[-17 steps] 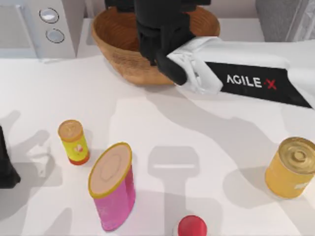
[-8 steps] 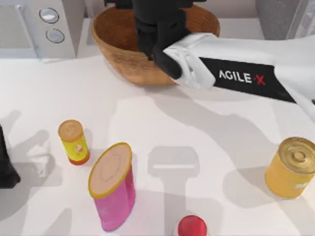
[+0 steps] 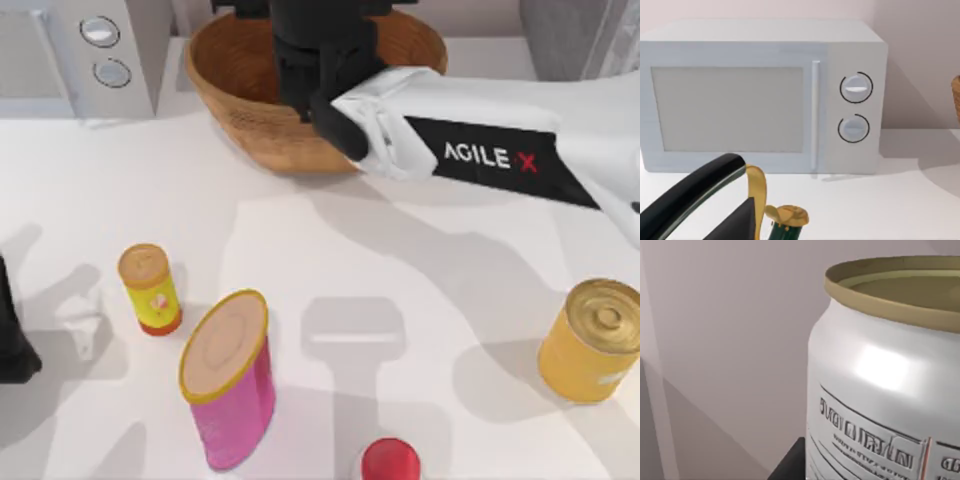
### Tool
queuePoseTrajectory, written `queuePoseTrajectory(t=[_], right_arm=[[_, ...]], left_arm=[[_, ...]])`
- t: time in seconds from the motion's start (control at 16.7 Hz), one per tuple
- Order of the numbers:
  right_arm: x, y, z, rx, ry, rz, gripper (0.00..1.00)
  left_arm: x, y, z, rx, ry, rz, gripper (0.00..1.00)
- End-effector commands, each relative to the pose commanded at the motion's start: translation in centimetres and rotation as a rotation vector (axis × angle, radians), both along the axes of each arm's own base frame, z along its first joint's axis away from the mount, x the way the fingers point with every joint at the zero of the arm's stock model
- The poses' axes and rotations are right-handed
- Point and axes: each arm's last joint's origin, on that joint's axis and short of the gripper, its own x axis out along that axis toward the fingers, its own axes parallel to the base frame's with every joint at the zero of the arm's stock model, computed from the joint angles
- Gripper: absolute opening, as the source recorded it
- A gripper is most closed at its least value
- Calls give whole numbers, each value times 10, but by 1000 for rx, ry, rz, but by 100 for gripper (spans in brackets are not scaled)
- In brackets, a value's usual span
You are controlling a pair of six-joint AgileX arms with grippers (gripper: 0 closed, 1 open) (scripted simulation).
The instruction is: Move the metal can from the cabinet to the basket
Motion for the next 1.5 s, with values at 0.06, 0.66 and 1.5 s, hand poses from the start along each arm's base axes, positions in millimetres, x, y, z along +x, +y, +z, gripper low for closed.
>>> queuePoseTrajectory(t=[0.06,0.66,1.5], right_arm=[[0,0,0,0,0,0,38],[0,0,0,0,0,0,100],[0,0,0,0,0,0,100]], left_arm=[[0,0,0,0,0,0,100],[0,0,0,0,0,0,100],[0,0,0,0,0,0,100]])
